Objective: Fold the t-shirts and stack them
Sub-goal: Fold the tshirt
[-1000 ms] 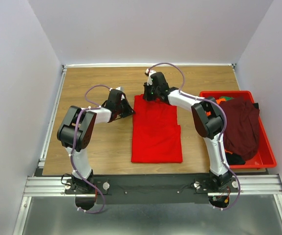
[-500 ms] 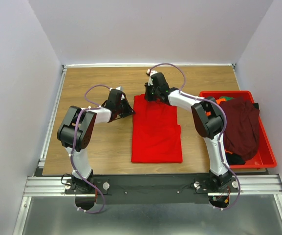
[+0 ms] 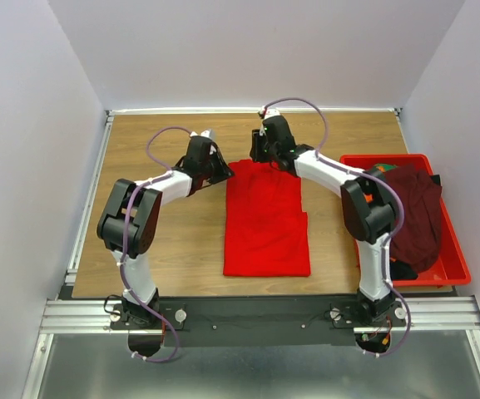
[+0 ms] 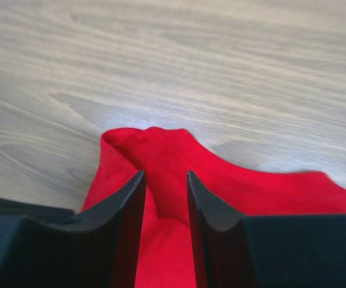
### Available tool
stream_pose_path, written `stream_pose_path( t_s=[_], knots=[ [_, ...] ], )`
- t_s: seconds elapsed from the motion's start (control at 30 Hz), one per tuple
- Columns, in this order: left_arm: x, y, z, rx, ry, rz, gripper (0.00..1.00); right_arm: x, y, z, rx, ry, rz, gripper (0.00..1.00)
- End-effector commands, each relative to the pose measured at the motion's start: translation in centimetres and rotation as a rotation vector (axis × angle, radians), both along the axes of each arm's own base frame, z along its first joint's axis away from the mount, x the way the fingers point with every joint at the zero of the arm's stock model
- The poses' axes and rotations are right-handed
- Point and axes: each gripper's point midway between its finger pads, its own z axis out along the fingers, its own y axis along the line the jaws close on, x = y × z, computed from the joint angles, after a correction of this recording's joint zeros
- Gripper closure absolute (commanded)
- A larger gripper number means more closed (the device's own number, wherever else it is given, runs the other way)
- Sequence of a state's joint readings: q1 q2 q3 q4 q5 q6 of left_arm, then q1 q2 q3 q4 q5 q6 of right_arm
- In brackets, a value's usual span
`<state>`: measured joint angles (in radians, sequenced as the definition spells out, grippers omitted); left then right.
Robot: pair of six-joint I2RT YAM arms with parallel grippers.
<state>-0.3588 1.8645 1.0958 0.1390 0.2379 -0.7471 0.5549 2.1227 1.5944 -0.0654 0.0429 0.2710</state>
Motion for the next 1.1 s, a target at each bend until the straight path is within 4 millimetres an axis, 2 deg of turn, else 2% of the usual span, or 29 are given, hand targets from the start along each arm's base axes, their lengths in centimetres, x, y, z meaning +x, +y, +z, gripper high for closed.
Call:
stream_pose_path(
  t_s=[0.0,0.03,0.1,0.3,0.37,0.4,0.5,0.53,0.63,0.8,0.9,1.0,1.07],
  knots=[
    [0.5,-1.3,2.9,0.029,-0.069,-0.033,1.00,-0.1,-2.4,4.4,0.013,-0.073,-0.133,0.60],
    [0.5,-2.0,2.8,0.036,-0.068,-0.045,1.00,-0.4,-3.0,4.1,0.006,-0.065,-0.150,0.60],
    [0.6,-2.4,2.5,0.040,-0.059,-0.048,1.00,-1.0,-3.8,4.7,0.015,-0.059,-0.176,0.60],
    [0.5,-4.2,0.4,0.046,-0.019,-0.068,1.00,-3.1,-7.2,3.0,-0.016,-0.004,-0.262,0.61],
    [0.5,-4.5,-1.0,0.055,0.008,-0.067,1.00,-3.7,-8.0,2.9,-0.011,0.008,-0.280,0.61],
    [0.4,-4.5,-1.5,0.057,0.019,-0.067,1.00,-4.3,-8.4,1.9,-0.019,0.030,-0.284,0.61],
    [0.2,-4.7,-3.1,0.056,0.049,-0.068,1.00,-5.1,-9.0,1.4,-0.025,0.043,-0.298,0.61],
    [0.1,-4.9,-3.8,0.056,0.060,-0.072,1.00,-5.7,-9.4,0.6,-0.037,0.061,-0.303,0.61],
    [0.0,-5.5,-4.6,0.049,0.066,-0.088,1.00,-6.4,-9.8,-0.1,-0.038,0.082,-0.304,0.61],
    [0.2,-6.2,-4.3,0.041,0.054,-0.110,1.00,-7.0,-10.1,-0.7,-0.047,0.099,-0.308,0.61],
    [0.5,-6.2,-3.4,0.037,0.033,-0.108,1.00,-7.1,-10.4,-1.4,-0.060,0.114,-0.326,0.61],
    [0.7,-6.2,-2.8,0.036,0.024,-0.104,1.00,-7.3,-10.4,-2.7,-0.076,0.144,-0.330,0.62],
    [0.7,-6.2,-3.2,0.036,0.035,-0.101,1.00,-7.3,-10.2,-3.4,-0.079,0.161,-0.324,0.64]
  ],
)
